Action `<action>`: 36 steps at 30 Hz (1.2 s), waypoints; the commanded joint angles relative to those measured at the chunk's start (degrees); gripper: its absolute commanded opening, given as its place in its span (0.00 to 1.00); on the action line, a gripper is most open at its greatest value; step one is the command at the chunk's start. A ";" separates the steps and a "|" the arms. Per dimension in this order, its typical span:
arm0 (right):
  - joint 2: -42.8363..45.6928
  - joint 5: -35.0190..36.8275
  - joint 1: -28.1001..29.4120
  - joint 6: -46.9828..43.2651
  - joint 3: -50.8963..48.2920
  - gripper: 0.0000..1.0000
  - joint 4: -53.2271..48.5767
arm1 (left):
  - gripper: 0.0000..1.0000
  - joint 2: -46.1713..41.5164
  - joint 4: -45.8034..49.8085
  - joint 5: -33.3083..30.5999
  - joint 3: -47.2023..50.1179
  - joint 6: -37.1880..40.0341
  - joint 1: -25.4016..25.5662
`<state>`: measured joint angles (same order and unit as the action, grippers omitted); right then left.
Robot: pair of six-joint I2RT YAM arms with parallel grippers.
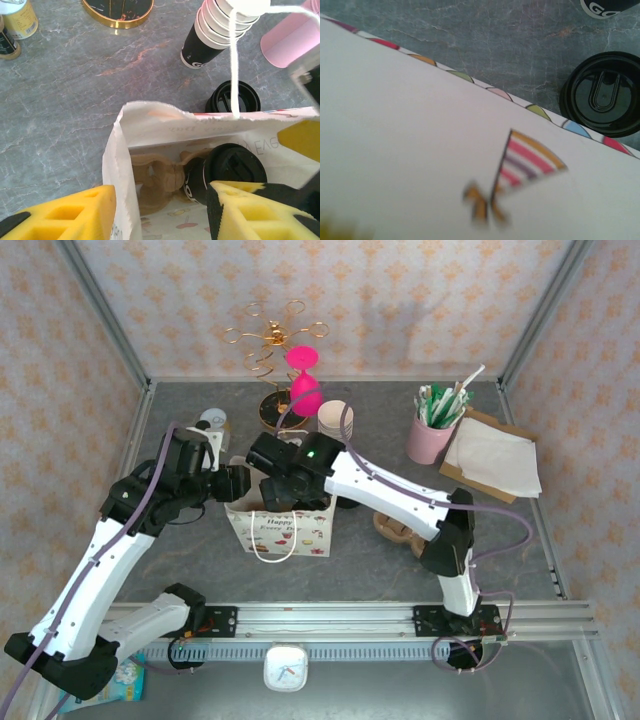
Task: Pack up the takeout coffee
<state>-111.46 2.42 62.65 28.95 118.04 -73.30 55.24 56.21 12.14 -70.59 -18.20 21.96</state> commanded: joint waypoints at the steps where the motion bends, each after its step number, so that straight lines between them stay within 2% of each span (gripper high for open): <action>1: 2.51 0.61 0.44 0.06 2.02 1.00 -1.67 | 0.53 0.46 1.76 -2.71 -1.59 -1.06 -0.40; 16: 4.63 -2.04 0.44 -1.29 8.23 1.00 -1.63 | 0.52 1.62 1.59 -4.13 -2.44 -1.93 -0.34; 27: 8.90 -3.22 -0.23 -1.28 13.24 1.00 -1.61 | 0.52 1.71 2.78 -4.05 -7.60 -2.68 -0.42; 32: 11.84 -3.00 -3.37 -0.60 13.58 1.00 -1.02 | 0.52 1.86 3.18 -3.73 -10.99 -3.15 -0.42; 36: 16.27 -1.69 -7.02 -0.46 9.54 1.00 2.16 | 0.52 2.36 2.28 -2.21 -13.99 -3.56 -0.40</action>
<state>-98.98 -1.30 57.76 28.34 129.32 -72.88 57.25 58.15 9.47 -81.93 -20.99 21.96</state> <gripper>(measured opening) 0.999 0.521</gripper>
